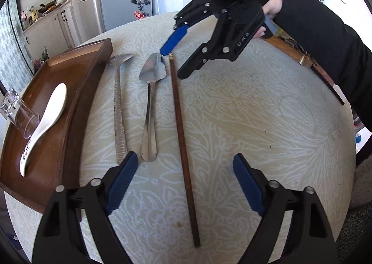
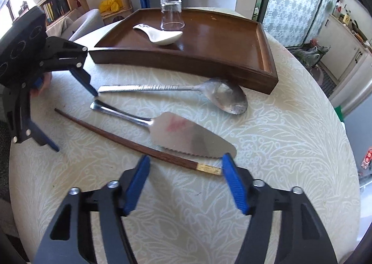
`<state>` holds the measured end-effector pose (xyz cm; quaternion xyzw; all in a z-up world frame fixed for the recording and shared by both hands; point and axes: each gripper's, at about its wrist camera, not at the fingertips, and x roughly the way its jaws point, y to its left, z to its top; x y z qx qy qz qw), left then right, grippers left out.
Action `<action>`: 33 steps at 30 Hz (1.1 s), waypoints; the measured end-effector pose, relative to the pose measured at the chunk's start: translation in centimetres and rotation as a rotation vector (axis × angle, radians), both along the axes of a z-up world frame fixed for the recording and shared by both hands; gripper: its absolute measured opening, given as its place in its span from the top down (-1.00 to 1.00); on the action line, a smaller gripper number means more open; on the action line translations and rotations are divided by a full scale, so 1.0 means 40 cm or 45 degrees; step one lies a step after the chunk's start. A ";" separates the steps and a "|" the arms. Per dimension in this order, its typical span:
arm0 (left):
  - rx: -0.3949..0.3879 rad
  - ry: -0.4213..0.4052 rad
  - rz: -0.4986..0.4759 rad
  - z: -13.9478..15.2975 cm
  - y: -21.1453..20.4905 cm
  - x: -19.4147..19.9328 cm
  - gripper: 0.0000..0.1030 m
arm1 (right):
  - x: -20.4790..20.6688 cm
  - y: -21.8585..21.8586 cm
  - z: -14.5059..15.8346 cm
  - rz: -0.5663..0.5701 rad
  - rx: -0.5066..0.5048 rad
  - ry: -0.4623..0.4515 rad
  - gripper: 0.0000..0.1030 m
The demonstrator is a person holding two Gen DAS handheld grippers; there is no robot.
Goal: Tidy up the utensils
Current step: 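Move both grippers to the brown chopstick, then close both grippers on the brown chopstick and lift it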
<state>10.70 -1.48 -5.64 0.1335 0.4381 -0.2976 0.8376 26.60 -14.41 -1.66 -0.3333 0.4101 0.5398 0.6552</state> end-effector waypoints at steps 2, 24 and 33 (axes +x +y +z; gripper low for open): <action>-0.012 0.002 0.010 0.004 0.009 0.003 -0.37 | -0.013 -0.012 0.004 0.005 -0.010 0.006 -0.06; -0.022 -0.011 -0.098 0.008 -0.011 -0.030 0.88 | -0.135 -0.059 0.015 0.148 -0.089 0.003 0.53; -0.095 -0.044 -0.111 0.044 -0.022 -0.022 0.89 | -0.163 -0.023 0.009 0.200 -0.070 -0.005 0.00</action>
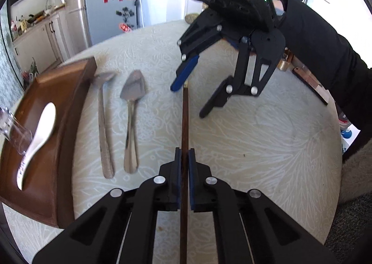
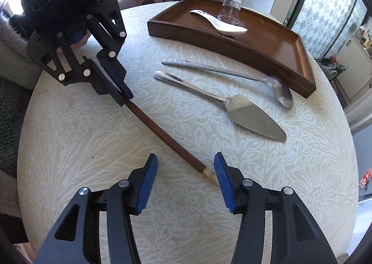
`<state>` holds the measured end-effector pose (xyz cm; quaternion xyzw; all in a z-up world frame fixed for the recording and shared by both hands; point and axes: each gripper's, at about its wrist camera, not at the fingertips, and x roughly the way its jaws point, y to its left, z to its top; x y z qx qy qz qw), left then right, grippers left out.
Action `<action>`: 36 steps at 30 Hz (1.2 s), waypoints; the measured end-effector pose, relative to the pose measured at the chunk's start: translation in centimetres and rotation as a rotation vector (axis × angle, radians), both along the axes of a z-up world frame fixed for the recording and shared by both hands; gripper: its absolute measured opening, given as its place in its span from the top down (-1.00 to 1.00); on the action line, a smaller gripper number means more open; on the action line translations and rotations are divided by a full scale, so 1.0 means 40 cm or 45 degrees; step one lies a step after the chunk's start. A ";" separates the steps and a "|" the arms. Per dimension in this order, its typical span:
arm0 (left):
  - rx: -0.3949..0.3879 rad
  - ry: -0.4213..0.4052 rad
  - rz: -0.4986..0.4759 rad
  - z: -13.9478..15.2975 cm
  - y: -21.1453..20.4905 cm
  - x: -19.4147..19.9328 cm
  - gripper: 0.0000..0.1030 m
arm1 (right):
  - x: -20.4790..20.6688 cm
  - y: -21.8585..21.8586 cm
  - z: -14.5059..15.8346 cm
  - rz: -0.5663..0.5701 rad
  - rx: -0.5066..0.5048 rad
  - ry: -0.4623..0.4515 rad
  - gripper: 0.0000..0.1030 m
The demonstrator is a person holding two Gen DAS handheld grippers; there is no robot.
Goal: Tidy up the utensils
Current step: 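Close both grippers on the brown chopstick and lift it, then carry the chopstick into the tray and open both grippers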
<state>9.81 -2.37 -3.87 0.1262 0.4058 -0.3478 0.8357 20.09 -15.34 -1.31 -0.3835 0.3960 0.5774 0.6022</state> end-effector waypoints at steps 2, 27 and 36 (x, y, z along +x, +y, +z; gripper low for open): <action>-0.005 -0.010 -0.020 0.009 -0.009 -0.003 0.89 | 0.005 0.005 0.001 -0.005 0.012 0.017 0.13; 0.004 -0.168 0.039 0.122 0.178 0.052 0.88 | 0.045 0.213 0.147 0.061 -0.003 -0.189 0.47; -0.004 -0.172 0.095 0.118 0.300 0.139 0.88 | 0.140 0.345 0.141 0.085 -0.040 -0.214 0.47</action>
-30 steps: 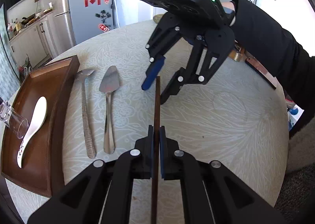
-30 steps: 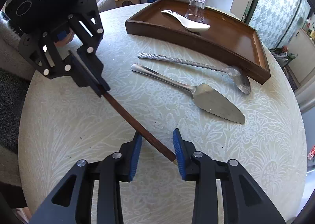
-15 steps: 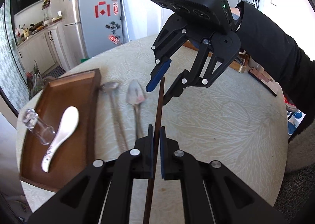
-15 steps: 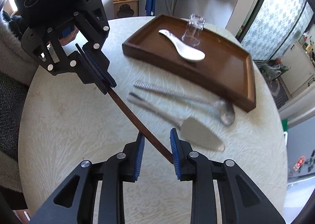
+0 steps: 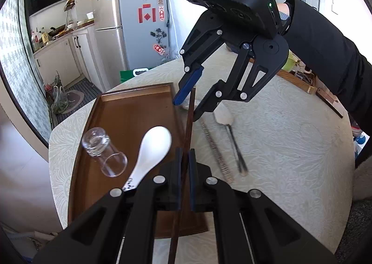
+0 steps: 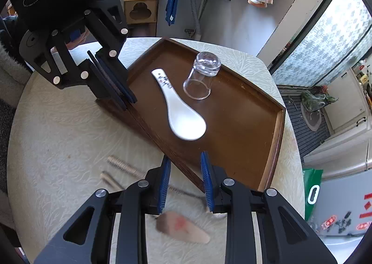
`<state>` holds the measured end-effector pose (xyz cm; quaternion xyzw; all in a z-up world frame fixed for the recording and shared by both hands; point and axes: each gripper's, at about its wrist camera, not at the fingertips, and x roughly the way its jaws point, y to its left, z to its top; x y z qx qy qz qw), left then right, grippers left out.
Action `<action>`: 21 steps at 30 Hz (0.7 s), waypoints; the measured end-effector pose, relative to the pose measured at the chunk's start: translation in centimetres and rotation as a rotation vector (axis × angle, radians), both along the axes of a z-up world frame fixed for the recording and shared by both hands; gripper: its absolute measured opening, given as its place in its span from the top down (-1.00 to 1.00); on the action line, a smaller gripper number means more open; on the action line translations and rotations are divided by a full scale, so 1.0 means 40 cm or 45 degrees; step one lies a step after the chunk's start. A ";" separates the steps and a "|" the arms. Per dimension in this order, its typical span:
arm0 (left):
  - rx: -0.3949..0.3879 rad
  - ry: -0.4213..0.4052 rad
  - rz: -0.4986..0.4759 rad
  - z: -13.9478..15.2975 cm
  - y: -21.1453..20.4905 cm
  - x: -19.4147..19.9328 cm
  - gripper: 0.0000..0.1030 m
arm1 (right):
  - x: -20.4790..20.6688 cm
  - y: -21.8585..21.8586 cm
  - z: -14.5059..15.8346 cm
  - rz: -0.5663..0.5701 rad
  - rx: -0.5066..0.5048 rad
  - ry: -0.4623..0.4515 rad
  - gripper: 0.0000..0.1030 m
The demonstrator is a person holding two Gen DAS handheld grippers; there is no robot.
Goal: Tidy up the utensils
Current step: 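Carry the chopstick into the tray and open both grippers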
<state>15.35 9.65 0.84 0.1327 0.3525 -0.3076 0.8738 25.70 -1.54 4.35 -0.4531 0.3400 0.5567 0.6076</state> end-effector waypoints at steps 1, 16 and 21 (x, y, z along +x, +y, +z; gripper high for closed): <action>0.000 0.005 0.002 -0.006 0.008 0.007 0.88 | 0.008 0.012 -0.004 0.004 -0.011 0.001 0.47; -0.019 0.019 0.078 -0.062 0.074 0.107 0.86 | 0.106 0.116 -0.072 -0.004 -0.105 -0.083 0.47; 0.012 -0.004 0.107 -0.064 0.070 0.114 0.64 | 0.110 0.109 -0.097 -0.026 -0.109 -0.142 0.10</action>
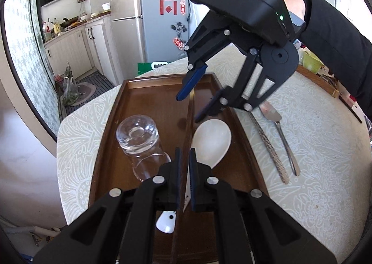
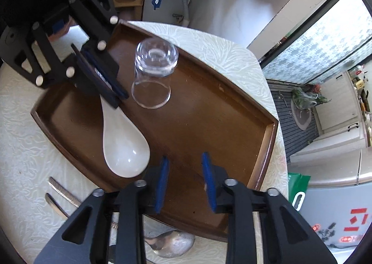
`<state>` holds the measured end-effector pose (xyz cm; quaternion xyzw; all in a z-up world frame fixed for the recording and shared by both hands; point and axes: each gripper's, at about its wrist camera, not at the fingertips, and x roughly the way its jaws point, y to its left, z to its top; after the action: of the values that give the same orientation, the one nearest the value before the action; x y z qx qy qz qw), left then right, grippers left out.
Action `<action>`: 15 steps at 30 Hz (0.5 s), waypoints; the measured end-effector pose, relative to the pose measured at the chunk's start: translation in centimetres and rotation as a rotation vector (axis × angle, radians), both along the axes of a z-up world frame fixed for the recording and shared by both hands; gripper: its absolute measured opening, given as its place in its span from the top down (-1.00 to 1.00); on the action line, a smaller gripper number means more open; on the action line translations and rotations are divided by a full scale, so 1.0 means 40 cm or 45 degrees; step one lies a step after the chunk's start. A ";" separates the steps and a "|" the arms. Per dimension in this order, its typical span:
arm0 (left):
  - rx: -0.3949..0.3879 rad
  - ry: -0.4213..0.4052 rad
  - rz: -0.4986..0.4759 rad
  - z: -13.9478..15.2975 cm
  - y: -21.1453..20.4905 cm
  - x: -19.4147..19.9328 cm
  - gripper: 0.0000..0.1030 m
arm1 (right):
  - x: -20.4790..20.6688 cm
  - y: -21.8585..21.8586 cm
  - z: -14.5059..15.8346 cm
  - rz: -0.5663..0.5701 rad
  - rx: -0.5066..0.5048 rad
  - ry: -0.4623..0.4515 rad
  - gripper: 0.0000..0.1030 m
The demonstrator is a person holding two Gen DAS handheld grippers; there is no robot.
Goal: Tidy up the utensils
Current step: 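Carry the chopstick into the tray and open both grippers, then move both grippers to the ladle with the serrated handle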
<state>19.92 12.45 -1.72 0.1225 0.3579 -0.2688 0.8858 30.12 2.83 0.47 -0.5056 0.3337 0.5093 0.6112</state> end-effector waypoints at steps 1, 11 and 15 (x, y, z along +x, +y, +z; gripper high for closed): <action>-0.006 -0.001 0.005 0.003 0.004 -0.001 0.43 | 0.004 -0.005 0.004 -0.014 0.017 -0.019 -0.12; -0.099 -0.090 -0.001 0.099 0.000 -0.065 -0.24 | -0.006 -0.152 0.123 -0.124 0.191 -0.063 -0.24; -0.110 -0.070 -0.038 0.099 -0.064 -0.085 -0.25 | -0.042 -0.224 0.119 -0.146 0.187 -0.067 -0.24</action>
<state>16.53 9.87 2.25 0.0969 0.3196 -0.2936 0.8957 28.43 -6.14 5.24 -0.4529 0.3077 0.4830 0.6833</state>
